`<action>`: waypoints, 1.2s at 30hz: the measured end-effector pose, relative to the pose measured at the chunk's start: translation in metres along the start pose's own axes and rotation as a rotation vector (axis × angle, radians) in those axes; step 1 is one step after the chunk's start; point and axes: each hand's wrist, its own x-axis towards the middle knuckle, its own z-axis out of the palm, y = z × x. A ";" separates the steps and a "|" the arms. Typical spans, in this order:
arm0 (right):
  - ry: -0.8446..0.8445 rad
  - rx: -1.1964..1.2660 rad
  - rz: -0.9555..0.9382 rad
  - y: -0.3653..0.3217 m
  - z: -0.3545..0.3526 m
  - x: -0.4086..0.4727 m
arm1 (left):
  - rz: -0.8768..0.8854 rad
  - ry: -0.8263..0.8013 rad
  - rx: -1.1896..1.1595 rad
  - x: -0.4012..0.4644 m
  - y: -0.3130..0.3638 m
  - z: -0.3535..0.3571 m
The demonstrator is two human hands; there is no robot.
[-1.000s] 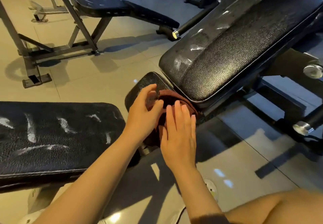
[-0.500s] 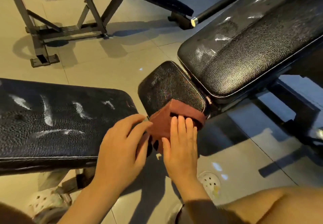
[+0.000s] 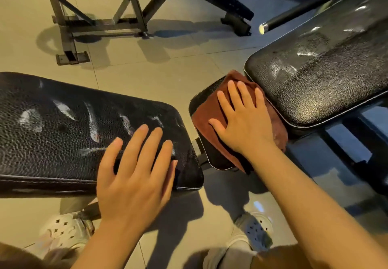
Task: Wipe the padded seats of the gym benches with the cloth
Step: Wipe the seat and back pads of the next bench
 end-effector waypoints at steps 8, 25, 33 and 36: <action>-0.088 -0.107 0.010 -0.040 -0.002 0.046 | 0.064 0.143 0.046 -0.002 -0.003 0.008; 0.354 0.291 0.228 -0.007 0.030 -0.121 | 0.002 0.184 -0.056 -0.001 0.001 0.007; 0.519 0.490 0.335 -0.005 0.036 -0.074 | 0.039 0.205 -0.069 -0.002 0.001 0.017; 0.489 0.499 0.407 -0.033 0.045 -0.098 | 0.035 0.198 -0.073 -0.003 0.001 0.018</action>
